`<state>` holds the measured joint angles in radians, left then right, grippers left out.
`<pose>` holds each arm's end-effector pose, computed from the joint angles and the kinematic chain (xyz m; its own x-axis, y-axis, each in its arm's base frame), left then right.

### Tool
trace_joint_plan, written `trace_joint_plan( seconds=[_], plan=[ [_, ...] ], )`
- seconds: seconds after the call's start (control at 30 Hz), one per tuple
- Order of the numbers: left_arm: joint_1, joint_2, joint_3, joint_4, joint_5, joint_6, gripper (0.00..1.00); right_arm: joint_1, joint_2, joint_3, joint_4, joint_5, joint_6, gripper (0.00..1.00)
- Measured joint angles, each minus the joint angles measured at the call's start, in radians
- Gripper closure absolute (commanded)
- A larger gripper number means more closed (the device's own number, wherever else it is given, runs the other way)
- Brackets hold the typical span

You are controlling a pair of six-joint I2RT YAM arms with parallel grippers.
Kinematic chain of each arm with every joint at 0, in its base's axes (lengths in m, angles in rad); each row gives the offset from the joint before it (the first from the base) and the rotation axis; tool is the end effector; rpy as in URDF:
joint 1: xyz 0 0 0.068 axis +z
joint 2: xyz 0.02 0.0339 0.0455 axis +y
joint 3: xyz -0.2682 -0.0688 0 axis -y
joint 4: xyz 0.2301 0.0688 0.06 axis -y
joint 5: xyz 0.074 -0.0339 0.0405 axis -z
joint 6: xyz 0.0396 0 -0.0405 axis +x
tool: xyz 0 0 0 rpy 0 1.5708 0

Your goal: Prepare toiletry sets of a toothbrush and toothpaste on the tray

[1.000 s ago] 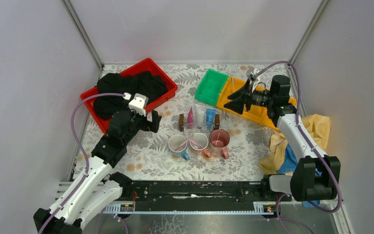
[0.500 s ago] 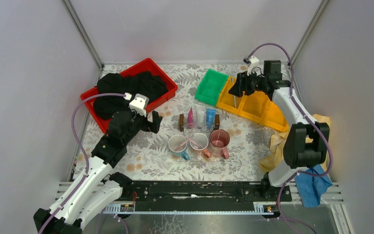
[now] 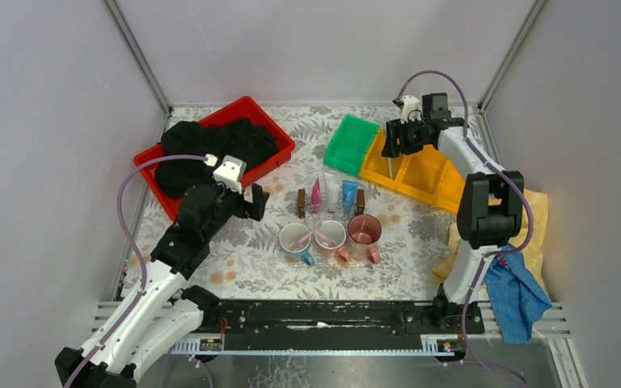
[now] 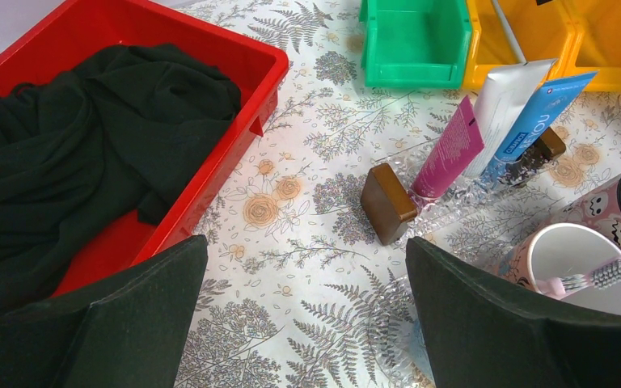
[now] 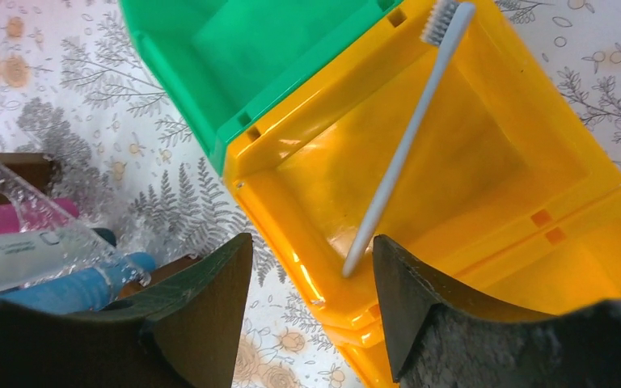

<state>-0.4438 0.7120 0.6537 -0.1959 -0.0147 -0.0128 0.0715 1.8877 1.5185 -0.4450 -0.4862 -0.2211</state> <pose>0.1448 -0.0682 0.3067 -0.2324 0.0963 -0.9678 0.4135 0.9104 -0.0087 0.4123 0.0481 0.2620 -0.6236 -0.2391 -0.7443 -0.5328 0.8266 0.1810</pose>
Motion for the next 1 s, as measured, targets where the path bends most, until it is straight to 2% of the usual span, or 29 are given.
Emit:
trace_joint_plan(
  seconds=[0.23,0.57,0.77,0.9,1.0],
  plan=[
    [0.000,-0.003,0.000,0.000,0.000,0.000,0.00,0.034,0.092,0.110,-0.022,0.100,-0.002,0.51],
    [0.000,-0.006,0.000,0.000,0.000,0.000,0.00,0.058,0.243,0.271,-0.048,0.235,0.000,0.54],
    [0.000,-0.010,0.000,0.000,0.000,0.000,0.00,0.061,0.306,0.325,-0.059,0.262,0.004,0.60],
    [0.000,-0.010,0.000,0.000,0.000,0.000,0.00,0.061,0.339,0.348,-0.074,0.266,0.008,0.67],
    [0.000,-0.011,0.000,0.000,0.000,0.000,0.00,0.061,0.352,0.353,-0.079,0.266,0.012,0.76]
  ],
)
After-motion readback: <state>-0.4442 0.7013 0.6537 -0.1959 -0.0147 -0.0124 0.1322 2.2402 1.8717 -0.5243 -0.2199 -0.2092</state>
